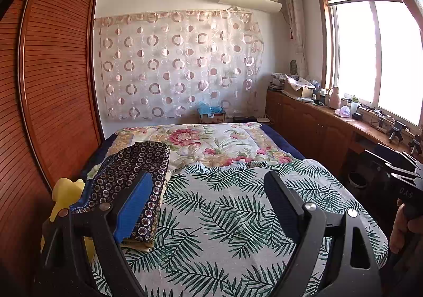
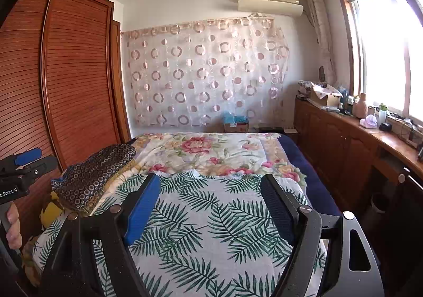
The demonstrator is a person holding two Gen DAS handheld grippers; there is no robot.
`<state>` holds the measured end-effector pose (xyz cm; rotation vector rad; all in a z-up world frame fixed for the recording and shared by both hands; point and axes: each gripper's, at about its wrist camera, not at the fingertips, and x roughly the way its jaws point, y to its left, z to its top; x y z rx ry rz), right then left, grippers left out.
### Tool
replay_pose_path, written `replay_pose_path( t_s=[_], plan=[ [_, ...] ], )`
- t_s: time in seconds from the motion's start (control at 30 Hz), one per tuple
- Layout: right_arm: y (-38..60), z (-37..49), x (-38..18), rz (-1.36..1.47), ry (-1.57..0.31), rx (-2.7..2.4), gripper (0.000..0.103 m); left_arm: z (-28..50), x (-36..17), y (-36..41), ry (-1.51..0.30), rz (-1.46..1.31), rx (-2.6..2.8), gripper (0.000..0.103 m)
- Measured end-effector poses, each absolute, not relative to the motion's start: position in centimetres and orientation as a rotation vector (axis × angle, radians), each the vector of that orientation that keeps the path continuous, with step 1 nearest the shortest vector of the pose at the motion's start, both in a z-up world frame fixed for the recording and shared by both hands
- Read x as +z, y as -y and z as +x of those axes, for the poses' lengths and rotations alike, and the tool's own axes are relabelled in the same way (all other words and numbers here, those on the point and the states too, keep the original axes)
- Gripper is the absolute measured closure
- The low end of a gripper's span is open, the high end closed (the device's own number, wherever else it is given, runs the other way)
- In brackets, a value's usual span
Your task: Fold small clothes
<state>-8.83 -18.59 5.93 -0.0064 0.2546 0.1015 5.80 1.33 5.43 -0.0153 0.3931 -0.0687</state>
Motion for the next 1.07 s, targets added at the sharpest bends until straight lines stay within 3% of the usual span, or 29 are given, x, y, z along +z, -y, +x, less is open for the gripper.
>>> replay_pose_path(
  t_s=[1.07],
  plan=[
    [18.65,-8.96,5.76,-0.009,-0.256,0.108,0.023,5.64,5.25,-1.46,-0.393,-0.013,-0.066,0.016]
  ],
)
